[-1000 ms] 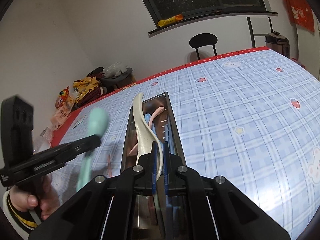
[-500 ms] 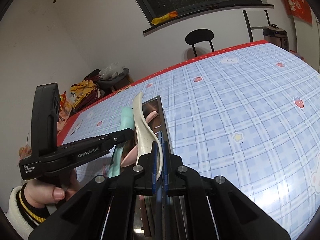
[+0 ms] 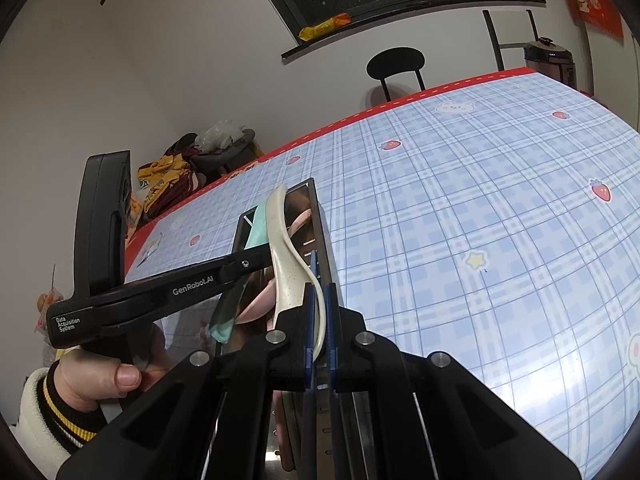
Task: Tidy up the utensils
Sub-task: 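Carry the cream and green spoons over the steel tray and lower them, then open both tools to release the spoons into the tray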
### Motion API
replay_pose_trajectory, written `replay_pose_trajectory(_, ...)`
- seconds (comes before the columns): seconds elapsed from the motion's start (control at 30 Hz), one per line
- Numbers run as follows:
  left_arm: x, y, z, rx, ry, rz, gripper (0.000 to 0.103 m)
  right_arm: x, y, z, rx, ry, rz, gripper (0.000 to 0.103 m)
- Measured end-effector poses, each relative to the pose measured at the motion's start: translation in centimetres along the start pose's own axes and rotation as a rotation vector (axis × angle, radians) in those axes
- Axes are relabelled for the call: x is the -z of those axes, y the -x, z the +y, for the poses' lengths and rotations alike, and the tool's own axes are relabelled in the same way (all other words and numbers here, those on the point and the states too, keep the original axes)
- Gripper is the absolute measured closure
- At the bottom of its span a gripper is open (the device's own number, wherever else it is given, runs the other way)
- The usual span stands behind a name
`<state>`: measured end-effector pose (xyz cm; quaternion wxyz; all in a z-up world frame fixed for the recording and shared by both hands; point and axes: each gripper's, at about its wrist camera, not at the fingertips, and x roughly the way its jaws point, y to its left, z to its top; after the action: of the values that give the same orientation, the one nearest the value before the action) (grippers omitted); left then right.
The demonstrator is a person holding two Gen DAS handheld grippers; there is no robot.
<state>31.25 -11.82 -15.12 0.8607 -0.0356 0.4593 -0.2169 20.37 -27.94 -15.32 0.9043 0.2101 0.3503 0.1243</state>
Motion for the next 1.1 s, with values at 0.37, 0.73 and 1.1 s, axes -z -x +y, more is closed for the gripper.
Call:
replay_pose_trajectory(0.37, -0.2, 2.1, 0.1, -0.009, -0.011, -0.043, 0.075, 0.2, 0.1, 0.0, 0.004, -0.004, 0.008, 0.096)
replay_pose_trajectory(0.73, 0.4, 7.1, 2.0, -0.069, 0.025, -0.141, 0.049, 0.8, 0.5, 1.0, -0.015, 0.029, 0.019, 0.092)
replay_pose_trajectory(1.1, 5.4, 13.0, 2.6, -0.147, -0.022, -0.222, 0.025, 1.8, 6.4, 1.9, 0.011, 0.090, -0.108, 0.038)
